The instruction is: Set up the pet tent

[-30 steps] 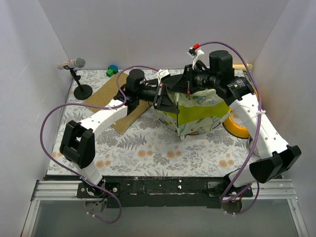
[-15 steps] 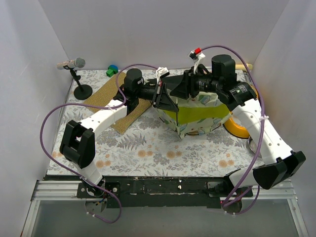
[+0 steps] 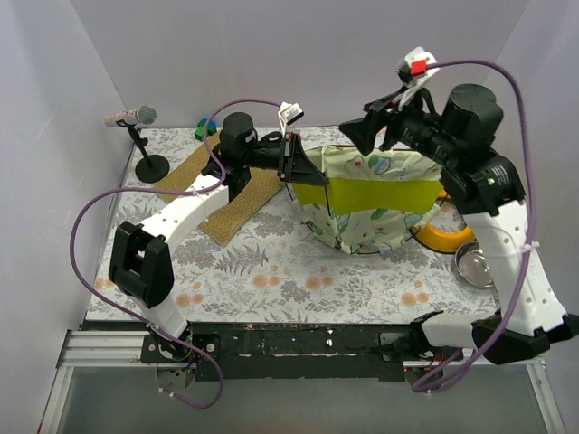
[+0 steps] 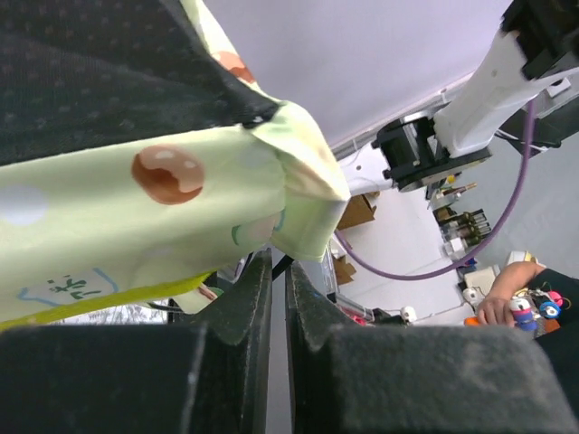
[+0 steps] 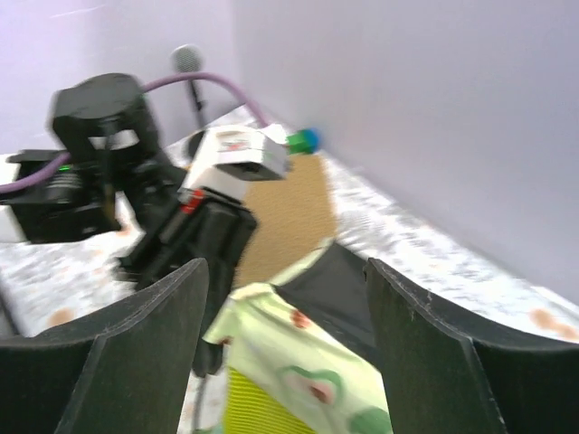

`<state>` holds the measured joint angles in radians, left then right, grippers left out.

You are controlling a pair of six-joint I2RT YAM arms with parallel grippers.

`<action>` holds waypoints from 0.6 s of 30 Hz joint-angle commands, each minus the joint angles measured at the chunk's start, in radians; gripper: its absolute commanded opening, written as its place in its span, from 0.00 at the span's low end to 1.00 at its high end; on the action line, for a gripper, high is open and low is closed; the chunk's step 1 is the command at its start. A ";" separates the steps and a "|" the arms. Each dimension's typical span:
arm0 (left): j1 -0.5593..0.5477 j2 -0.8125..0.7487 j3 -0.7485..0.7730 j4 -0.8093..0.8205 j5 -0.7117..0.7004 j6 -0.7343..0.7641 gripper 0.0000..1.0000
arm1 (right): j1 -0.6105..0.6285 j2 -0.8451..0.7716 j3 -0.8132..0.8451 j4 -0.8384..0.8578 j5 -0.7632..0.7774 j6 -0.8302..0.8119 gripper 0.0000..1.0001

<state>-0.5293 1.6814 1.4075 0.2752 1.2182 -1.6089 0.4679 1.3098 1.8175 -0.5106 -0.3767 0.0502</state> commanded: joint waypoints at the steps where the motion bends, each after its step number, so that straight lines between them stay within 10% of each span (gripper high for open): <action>1: 0.000 -0.011 0.076 0.146 -0.017 -0.162 0.00 | -0.006 -0.157 -0.091 0.079 0.290 -0.205 0.77; 8: 0.026 0.058 0.252 0.186 -0.115 -0.337 0.00 | -0.011 -0.533 -0.483 -0.006 0.366 -0.479 0.77; 18: 0.123 0.150 0.383 0.033 -0.332 -0.611 0.00 | -0.017 -0.612 -0.287 -0.526 0.032 -0.789 0.76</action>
<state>-0.4404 1.8244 1.7573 0.3870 0.9989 -1.9762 0.4534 0.7155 1.4799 -0.7620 -0.1680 -0.5327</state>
